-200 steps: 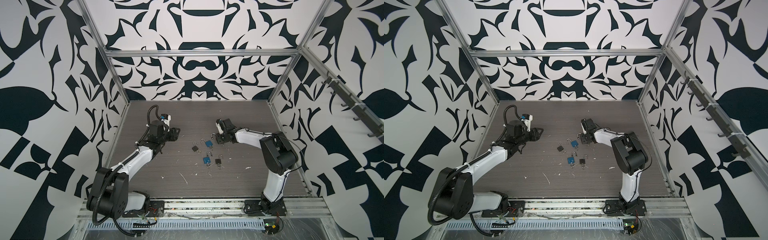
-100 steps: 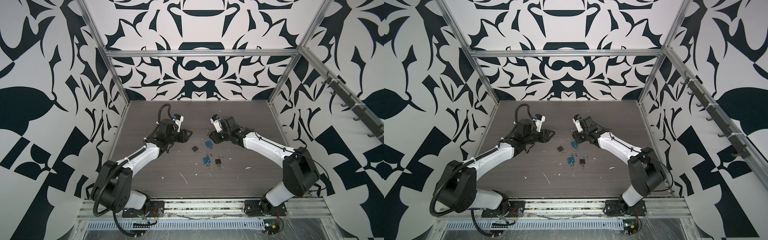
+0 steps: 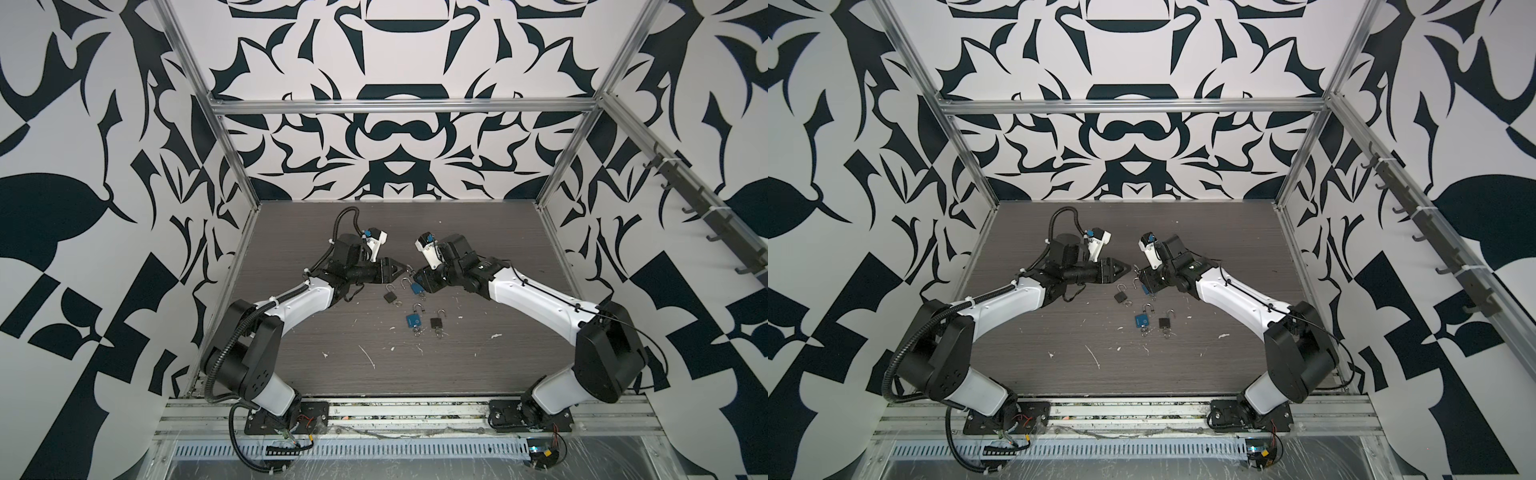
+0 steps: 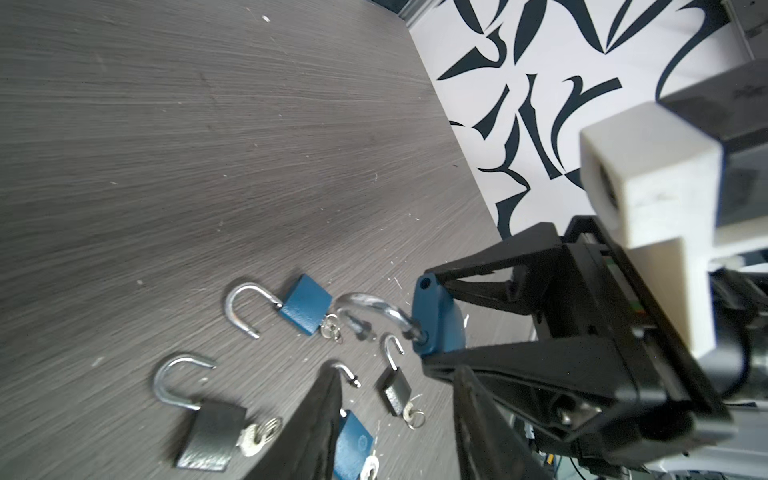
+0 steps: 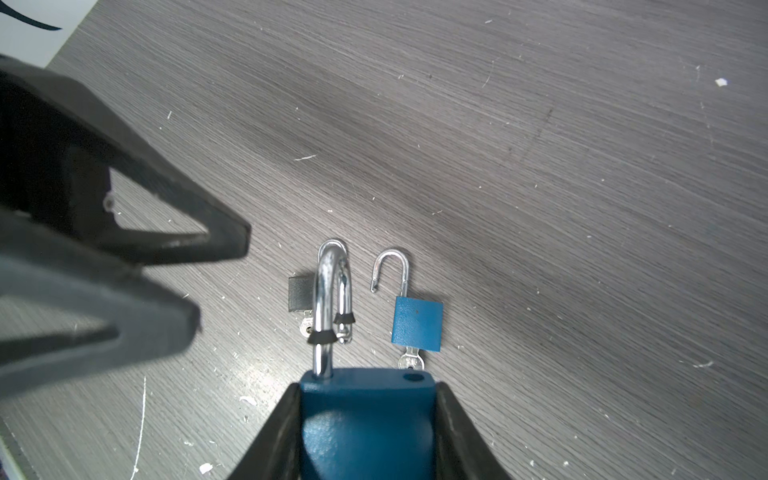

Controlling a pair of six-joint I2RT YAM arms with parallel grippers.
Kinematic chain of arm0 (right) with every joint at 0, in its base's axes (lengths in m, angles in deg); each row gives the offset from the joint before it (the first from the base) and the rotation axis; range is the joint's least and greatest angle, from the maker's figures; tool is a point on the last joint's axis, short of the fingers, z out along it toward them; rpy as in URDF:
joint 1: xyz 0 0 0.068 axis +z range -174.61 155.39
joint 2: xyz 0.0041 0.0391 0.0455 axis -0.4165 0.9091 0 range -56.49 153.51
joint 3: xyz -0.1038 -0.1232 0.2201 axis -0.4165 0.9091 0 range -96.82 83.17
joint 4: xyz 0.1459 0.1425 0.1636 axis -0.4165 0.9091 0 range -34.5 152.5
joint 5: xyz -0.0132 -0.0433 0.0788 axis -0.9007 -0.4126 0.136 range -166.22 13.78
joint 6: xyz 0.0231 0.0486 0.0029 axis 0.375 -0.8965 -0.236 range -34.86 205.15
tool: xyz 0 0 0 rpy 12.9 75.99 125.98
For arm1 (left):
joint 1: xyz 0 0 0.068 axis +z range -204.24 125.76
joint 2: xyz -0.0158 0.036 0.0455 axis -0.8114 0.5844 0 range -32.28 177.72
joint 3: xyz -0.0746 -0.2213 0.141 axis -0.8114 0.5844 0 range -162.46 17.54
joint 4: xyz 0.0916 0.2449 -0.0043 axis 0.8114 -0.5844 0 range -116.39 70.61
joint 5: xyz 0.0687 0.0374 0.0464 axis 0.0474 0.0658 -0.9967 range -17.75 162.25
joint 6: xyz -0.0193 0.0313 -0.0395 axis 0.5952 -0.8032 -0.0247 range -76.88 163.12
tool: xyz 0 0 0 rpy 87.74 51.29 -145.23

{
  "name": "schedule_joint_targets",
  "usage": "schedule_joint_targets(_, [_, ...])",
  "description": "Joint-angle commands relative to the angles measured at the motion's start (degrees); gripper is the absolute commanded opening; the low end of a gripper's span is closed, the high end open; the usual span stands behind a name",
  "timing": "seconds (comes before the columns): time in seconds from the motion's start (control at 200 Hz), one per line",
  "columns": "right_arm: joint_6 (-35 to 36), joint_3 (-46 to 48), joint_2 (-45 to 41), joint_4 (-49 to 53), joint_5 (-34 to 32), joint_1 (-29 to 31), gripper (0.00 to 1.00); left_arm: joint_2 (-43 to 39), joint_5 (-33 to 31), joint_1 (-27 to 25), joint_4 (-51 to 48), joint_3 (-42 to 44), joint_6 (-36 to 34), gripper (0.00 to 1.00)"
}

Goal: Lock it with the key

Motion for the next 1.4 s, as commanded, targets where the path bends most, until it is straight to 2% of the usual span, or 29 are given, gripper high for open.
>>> schedule_joint_targets(0.0, [-0.4, -0.9, -1.9, -1.7, -1.0, 1.0, 0.00, 1.9, 3.0, -1.1, 1.3, -2.4, 2.2, 0.46])
schedule_joint_targets(0.31, [-0.5, -1.4, -1.6, -2.1, -1.2, 2.0, 0.00, 7.4, 3.0, -2.3, 2.4, -4.8, 4.1, 0.41])
schedule_joint_targets(0.865, [-0.1, -2.4, -1.1, -1.8, -0.3, 2.9, 0.00, 10.7, 1.2, -2.2, 7.9, -6.0, 7.9, 0.32])
schedule_joint_targets(1.13, [-0.1, -2.9, -1.2, -2.0, 0.0, 3.4, 0.00, 11.1, 1.4, -2.3, 8.4, -6.1, 8.3, 0.20])
schedule_joint_targets(1.21, [-0.1, -3.0, -1.2, -2.1, 0.1, 3.4, 0.00, 11.1, 1.5, -2.3, 8.6, -6.0, 8.3, 0.10])
schedule_joint_targets(1.255, [-0.1, -3.0, -1.4, -2.2, 0.1, 3.4, 0.00, 11.2, 1.6, -2.3, 8.7, -6.0, 8.3, 0.00])
schedule_joint_targets(1.395, [-0.3, -2.7, -1.7, -2.7, 0.3, 3.4, 0.00, 11.2, 2.0, -2.3, 9.6, -5.6, 8.8, 0.00])
